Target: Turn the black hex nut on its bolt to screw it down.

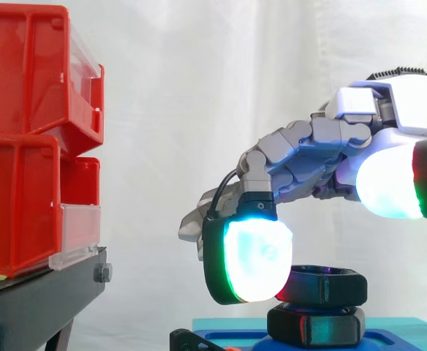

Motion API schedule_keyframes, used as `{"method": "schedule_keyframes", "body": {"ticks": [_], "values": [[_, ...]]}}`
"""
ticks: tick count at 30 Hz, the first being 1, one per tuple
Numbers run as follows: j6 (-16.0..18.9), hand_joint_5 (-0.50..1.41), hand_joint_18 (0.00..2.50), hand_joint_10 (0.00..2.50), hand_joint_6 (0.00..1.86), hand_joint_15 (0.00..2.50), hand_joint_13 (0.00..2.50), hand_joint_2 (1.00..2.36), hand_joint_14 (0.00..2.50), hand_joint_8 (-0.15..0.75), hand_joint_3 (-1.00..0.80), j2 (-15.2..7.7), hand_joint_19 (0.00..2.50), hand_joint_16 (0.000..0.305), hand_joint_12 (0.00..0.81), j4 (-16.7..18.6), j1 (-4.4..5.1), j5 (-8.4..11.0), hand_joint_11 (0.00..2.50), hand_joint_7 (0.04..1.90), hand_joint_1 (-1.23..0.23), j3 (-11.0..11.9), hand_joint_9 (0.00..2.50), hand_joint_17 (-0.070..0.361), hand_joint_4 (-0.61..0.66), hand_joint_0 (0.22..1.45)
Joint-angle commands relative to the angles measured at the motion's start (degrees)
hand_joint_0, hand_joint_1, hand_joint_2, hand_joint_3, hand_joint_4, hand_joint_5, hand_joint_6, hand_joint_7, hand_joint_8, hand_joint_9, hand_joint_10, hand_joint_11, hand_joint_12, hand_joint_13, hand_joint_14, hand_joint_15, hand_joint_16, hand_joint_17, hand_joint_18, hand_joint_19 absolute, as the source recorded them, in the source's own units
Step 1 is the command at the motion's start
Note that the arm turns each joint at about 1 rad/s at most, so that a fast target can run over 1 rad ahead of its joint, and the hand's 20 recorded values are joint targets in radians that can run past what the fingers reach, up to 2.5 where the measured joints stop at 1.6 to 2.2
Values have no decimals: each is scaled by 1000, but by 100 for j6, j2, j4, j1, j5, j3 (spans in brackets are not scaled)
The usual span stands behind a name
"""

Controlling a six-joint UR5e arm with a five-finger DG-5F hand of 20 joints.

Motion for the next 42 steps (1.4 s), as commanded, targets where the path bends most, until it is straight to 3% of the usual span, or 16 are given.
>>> {"method": "schedule_keyframes", "body": {"ticks": [1,24,29,33,37,42], "values": [[-32,-167,117,10,626,151,400,1000,6,315,-500,0,139,41,346,-32,-27,-39,428,951,-343,-2,490,93,237,493],[-112,-166,117,10,631,150,398,1000,5,314,-500,0,136,41,344,47,-229,-267,421,937,-339,-28,490,93,245,494],[-68,-165,113,10,621,151,398,1000,5,312,-500,-114,143,41,343,135,-185,-259,421,956,-338,-19,489,93,239,494],[20,-165,115,10,616,151,399,1000,5,313,-500,-193,138,41,344,417,-97,-215,428,962,-338,-19,488,93,246,494],[38,-164,116,10,614,148,400,1000,5,314,-500,-193,142,41,344,417,-18,-56,428,966,-338,-19,487,93,248,494],[64,-164,117,12,611,150,399,1000,7,314,-500,-193,143,41,344,364,-9,-74,427,970,-338,-19,486,93,247,494]]}}
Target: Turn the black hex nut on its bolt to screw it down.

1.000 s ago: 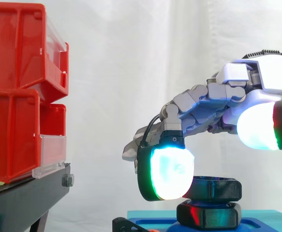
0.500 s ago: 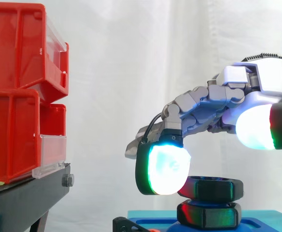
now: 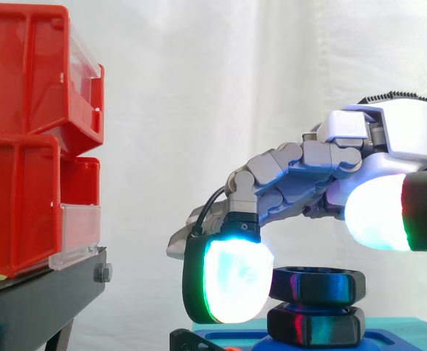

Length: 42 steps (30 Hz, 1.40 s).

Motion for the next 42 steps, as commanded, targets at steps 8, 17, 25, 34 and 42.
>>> {"method": "schedule_keyframes", "body": {"ticks": [8,17,25,34,42], "values": [[12,-164,117,10,615,151,400,1000,5,315,-500,-2,142,41,344,-24,-56,-97,420,972,-339,0,489,92,248,494],[12,-169,120,12,636,148,401,1000,5,314,-500,-2,145,41,342,2,-188,-317,431,947,-340,0,489,91,235,495],[-15,-171,122,12,647,149,403,1000,5,314,-500,-2,142,40,340,2,-408,-589,427,926,-341,0,489,90,236,496],[-23,-171,125,10,651,149,404,1000,5,314,-500,-2,141,40,340,11,-584,-791,428,918,-341,0,487,90,238,495],[21,-174,126,12,650,152,402,1000,5,314,-500,-2,139,40,340,2,-715,-993,427,909,-342,26,488,90,240,496]]}}
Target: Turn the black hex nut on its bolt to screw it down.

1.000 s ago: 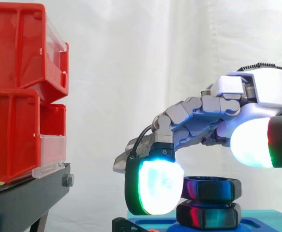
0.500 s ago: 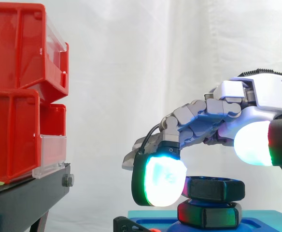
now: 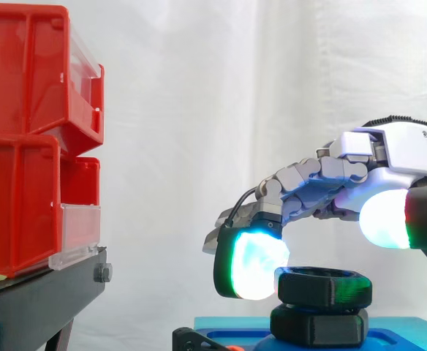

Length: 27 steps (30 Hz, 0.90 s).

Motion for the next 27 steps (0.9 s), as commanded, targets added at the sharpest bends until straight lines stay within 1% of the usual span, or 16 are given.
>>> {"method": "schedule_keyframes", "body": {"ticks": [1,5,6,7,8,10,12,14,16,17,18,19,20,22,25,27], "values": [[36,-174,126,12,649,148,403,1000,5,313,-500,0,147,40,339,-28,-30,-60,423,911,-342,66,488,90,233,496],[45,-172,124,10,635,155,402,1000,6,310,-500,0,147,40,340,-72,-39,-51,431,925,-320,163,492,90,242,494],[63,-172,123,10,630,152,402,1000,5,310,-500,0,147,40,341,-72,-39,-42,431,938,-319,154,492,90,236,494],[80,-171,123,10,628,151,402,1000,5,310,-500,0,147,40,340,-80,-30,-33,423,936,-318,154,492,90,240,494],[124,-171,122,12,624,151,402,1000,5,309,-500,0,148,40,340,-80,5,-24,424,946,-318,163,492,91,239,495],[194,-170,121,12,617,155,401,1000,5,310,-500,0,148,40,341,-89,14,19,421,956,-317,163,490,91,234,494],[353,-168,120,10,600,155,400,1000,6,310,-500,0,154,40,342,-63,76,169,429,986,-311,163,489,91,236,495],[344,-166,119,12,586,155,401,1000,5,310,-500,0,154,40,342,-89,128,230,424,1003,-308,224,489,91,241,495],[300,-164,119,10,573,155,402,1000,5,311,-500,0,154,41,344,-107,181,248,423,1023,-308,242,489,91,245,494],[247,-162,118,12,566,155,402,1000,5,311,-500,0,148,41,344,-107,225,274,424,1033,-307,242,489,91,244,495],[247,-162,116,10,562,150,400,1000,7,310,-500,0,154,41,344,-107,225,274,431,1036,-306,242,489,91,244,495],[221,-161,117,10,559,155,401,1000,5,311,-500,0,149,41,343,-107,269,310,429,1045,-306,242,488,91,245,495],[212,-160,114,10,552,159,402,1000,5,311,-500,0,150,41,344,-98,278,327,421,1050,-306,242,489,92,242,495],[203,-160,112,10,545,155,402,1000,5,313,-500,0,158,41,343,-72,339,371,428,1063,-303,242,488,92,243,496],[203,-158,112,10,536,148,397,1000,5,313,-500,0,148,41,344,-63,366,380,421,1076,-303,242,490,92,245,495],[203,-157,112,10,534,150,394,1000,5,313,-500,0,148,41,345,-36,418,406,420,1077,-301,260,488,92,249,495]]}}
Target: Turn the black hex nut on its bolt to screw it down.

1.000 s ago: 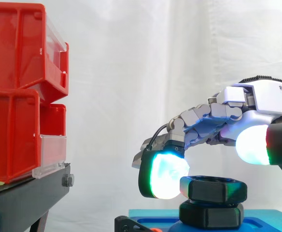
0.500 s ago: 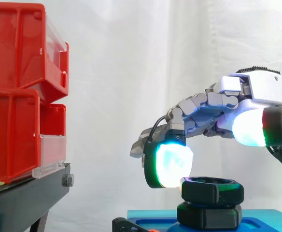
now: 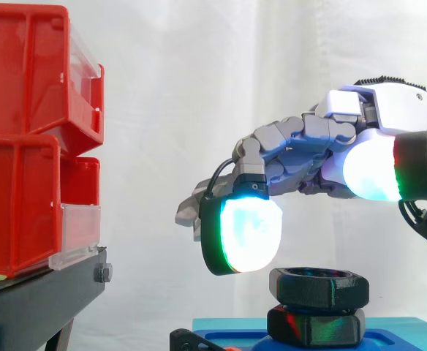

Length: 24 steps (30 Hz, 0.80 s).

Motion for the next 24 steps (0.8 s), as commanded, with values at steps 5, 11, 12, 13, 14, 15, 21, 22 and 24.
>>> {"method": "schedule_keyframes", "body": {"ticks": [5,11,12,13,14,15,21,22,24], "values": [[-109,-153,111,12,524,157,391,1000,6,313,-500,-9,150,41,344,94,164,194,421,1096,-299,5,487,92,247,495],[-171,-151,103,10,519,149,388,1000,5,314,-500,-9,152,41,344,94,260,264,420,1097,-298,5,485,91,246,496],[-171,-150,103,10,518,149,387,1000,5,313,-500,-9,152,41,344,94,278,291,420,1098,-297,5,483,91,246,495],[-171,-150,103,10,518,149,387,1000,5,313,-500,-9,152,41,344,94,287,308,420,1104,-297,5,483,91,246,495],[-171,-150,102,12,517,152,386,1000,5,313,-500,-9,147,41,344,94,296,326,423,1106,-297,5,483,91,245,495],[-171,-150,101,10,516,152,386,1000,5,313,-500,-36,151,41,344,94,313,344,420,1109,-297,5,483,91,245,496],[-144,-151,98,10,544,152,383,1000,5,313,-500,-220,154,41,342,208,322,308,429,1091,-297,5,483,91,240,496],[-144,-152,99,12,555,152,383,1000,5,313,-500,-229,149,41,342,252,322,308,428,1072,-297,5,482,91,237,496],[-144,-156,98,11,583,148,384,1000,5,313,-500,-229,153,40,342,252,322,308,427,1035,-297,5,483,91,233,496]]}}
